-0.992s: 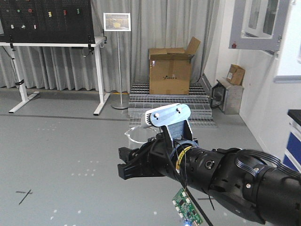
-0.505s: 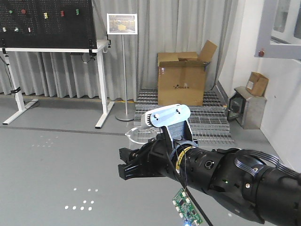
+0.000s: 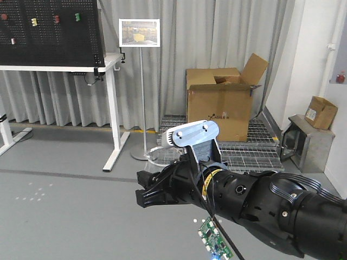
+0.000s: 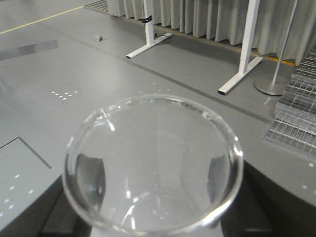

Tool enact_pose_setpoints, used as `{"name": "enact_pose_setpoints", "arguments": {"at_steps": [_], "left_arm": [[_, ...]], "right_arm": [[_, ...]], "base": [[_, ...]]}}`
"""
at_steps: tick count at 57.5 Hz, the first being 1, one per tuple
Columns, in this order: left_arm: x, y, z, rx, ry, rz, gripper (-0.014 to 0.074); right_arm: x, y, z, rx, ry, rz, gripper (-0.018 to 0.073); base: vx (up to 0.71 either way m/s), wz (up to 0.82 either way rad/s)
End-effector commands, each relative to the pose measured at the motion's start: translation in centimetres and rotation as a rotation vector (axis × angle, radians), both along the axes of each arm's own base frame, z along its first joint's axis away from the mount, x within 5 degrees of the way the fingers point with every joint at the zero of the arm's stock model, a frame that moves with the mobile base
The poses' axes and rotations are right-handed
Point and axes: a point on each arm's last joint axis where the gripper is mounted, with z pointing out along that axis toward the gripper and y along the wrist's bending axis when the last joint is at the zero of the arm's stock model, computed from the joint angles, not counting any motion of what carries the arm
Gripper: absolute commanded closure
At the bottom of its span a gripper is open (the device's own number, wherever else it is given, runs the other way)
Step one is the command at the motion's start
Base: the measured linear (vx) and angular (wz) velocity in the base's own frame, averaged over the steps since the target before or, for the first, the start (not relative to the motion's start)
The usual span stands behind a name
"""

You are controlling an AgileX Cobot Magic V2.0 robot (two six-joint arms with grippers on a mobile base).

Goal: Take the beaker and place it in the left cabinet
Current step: 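Drive the base to the white cabinet holding the beaker in the right gripper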

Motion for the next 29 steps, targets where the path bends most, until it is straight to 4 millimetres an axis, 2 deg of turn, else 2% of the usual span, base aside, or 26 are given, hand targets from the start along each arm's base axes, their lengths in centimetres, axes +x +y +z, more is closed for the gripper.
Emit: {"name": "enact_pose_setpoints", "arguments": {"at_steps": [1,29], "left_arm": [[-0.15,0.04,0.31,-0.022,-0.084,0.001,0.0595],[-0.15,0.04,0.31,-0.022,-0.084,0.001,0.0595]], "right_arm": [[-0.54,0.0,3.31,0.092,-0.106,0.037,0.0568],[-0.54,-0.02,3.28,0.089,-0.103,0.034,0.0568]], "base": [[0.67,-0.03],[0.63,-0.09]]}}
